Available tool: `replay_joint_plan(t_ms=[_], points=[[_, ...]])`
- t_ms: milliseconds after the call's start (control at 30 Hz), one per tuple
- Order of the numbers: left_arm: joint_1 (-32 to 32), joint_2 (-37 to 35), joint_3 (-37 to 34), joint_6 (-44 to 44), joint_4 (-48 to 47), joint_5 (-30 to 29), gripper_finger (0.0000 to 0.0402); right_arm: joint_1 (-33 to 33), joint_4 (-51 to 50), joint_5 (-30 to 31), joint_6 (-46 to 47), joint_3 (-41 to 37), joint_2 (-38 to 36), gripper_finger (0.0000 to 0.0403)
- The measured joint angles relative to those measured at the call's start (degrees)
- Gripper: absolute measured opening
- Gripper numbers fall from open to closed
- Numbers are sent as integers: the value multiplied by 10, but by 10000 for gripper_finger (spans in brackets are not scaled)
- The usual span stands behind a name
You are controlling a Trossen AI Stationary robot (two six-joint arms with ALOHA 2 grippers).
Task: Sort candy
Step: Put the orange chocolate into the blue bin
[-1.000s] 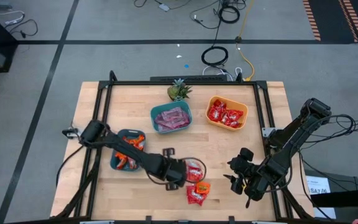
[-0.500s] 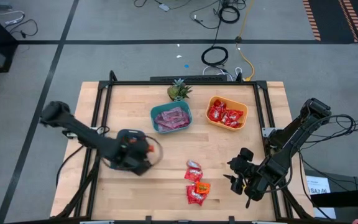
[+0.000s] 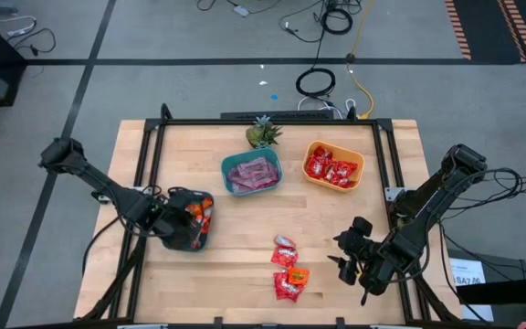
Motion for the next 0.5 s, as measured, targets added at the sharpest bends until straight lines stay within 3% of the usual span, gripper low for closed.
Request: replay_joint_plan(t_ms=[300, 500], points=[[12, 0, 0, -19, 0, 10, 90, 0, 1, 3, -1, 0, 0, 263], [20, 0, 0, -20, 0, 29, 158, 0, 1, 3, -1, 0, 0, 263]])
